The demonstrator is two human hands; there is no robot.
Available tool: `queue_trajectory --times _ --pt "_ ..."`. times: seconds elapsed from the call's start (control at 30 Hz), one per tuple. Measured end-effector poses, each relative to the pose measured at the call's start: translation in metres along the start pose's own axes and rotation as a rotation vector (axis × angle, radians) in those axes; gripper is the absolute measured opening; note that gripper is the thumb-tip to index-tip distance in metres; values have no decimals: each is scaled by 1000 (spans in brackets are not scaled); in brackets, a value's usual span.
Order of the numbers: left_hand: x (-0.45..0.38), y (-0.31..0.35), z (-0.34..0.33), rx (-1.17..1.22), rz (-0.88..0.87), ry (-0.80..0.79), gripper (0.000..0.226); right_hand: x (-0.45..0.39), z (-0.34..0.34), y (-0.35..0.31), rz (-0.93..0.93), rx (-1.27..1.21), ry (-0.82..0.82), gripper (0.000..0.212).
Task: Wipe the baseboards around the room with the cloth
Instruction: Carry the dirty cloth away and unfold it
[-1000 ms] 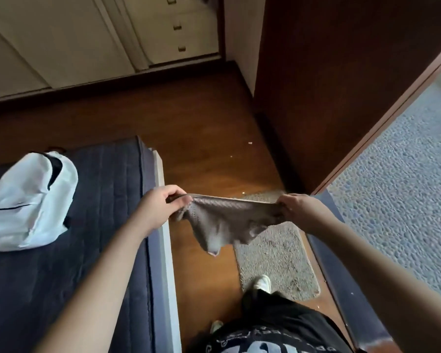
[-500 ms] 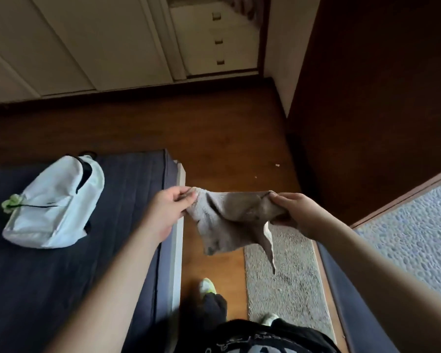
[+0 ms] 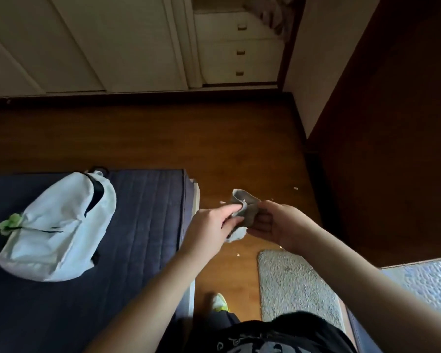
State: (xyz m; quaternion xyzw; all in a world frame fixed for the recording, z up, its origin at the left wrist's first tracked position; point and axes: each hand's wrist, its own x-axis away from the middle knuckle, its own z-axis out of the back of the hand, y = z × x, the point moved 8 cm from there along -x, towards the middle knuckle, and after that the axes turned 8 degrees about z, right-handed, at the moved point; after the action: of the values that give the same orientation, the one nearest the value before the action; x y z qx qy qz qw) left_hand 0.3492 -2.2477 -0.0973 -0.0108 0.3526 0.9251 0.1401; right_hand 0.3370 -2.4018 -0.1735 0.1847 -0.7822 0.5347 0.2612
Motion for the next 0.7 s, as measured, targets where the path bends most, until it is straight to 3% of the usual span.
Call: queue_trajectory --times 0.1,0.27,0.7 --pt "-27 -4 9 -18 -13 18 33 -20 -13 -17 2 -46 -7 29" --pt "-72 -8 -2 19 -1 -33 36 -56 -10 -46 -3 -139 20 17" --pt "-217 1 -59 138 142 -127 55 -154 22 -168 -107 -76 -161 14"
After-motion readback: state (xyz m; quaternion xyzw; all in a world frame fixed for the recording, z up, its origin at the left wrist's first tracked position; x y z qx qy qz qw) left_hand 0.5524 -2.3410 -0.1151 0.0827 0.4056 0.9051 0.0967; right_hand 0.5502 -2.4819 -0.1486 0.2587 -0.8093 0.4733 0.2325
